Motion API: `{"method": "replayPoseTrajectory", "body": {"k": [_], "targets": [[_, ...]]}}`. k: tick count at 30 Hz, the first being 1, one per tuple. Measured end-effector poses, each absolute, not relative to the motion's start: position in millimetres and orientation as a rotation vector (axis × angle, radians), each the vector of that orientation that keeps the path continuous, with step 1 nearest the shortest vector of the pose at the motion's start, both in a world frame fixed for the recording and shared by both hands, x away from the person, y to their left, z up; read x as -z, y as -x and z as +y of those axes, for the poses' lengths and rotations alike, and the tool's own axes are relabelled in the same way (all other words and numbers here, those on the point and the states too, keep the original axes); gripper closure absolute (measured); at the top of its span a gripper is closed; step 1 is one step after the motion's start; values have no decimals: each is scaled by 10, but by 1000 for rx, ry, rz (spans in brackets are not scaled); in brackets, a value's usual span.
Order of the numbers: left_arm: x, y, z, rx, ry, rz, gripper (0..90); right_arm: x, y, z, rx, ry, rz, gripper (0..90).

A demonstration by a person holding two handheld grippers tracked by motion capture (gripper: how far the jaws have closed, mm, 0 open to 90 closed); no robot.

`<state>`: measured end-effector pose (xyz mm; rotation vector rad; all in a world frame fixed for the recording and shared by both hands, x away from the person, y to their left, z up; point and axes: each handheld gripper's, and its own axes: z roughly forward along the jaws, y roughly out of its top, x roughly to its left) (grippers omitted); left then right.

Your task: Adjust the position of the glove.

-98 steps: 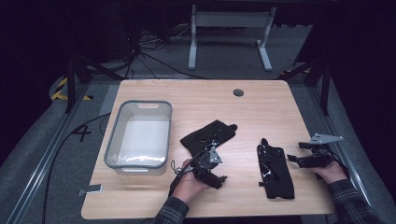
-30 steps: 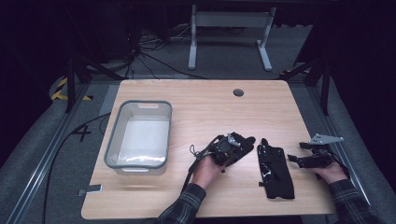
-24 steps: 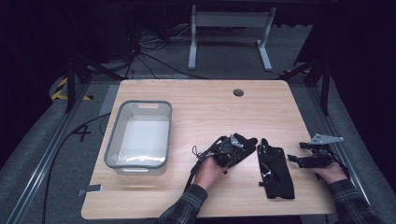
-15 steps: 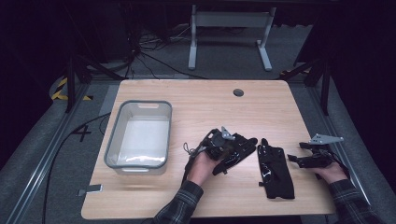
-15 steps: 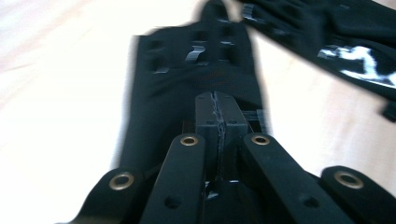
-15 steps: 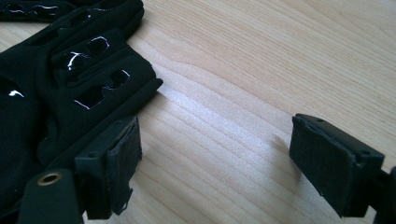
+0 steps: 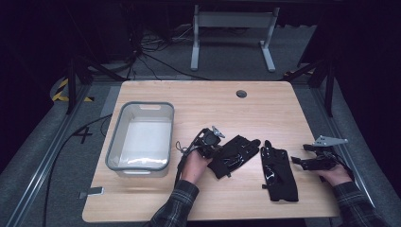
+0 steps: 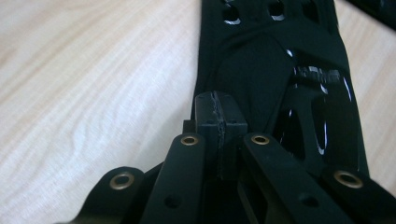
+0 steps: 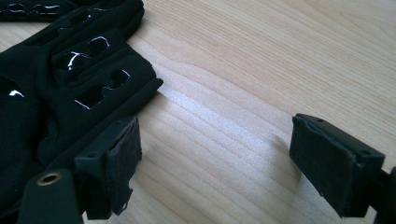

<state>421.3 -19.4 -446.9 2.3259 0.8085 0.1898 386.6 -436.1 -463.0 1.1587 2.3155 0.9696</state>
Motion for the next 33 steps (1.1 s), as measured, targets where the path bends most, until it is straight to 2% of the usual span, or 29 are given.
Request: {"method": "replayPoseTrajectory", "body": {"k": [19,29,30,33], "targets": [[4487,-3670,-290,-74,-2383,653,896,4630,-3866,-4361,-969,-1159,2316,172],[4498,-3534,-379,-28,-2394,602,896,4628,-3871,-4351,-966,-1162,2317,171],[4495,-3537,-373,-30,-2387,607,895,4623,-3873,-4347,-963,-1159,2321,190],[4481,-3553,-343,-31,-2378,624,891,4562,-3857,-4318,-988,-1148,2344,326]]}}
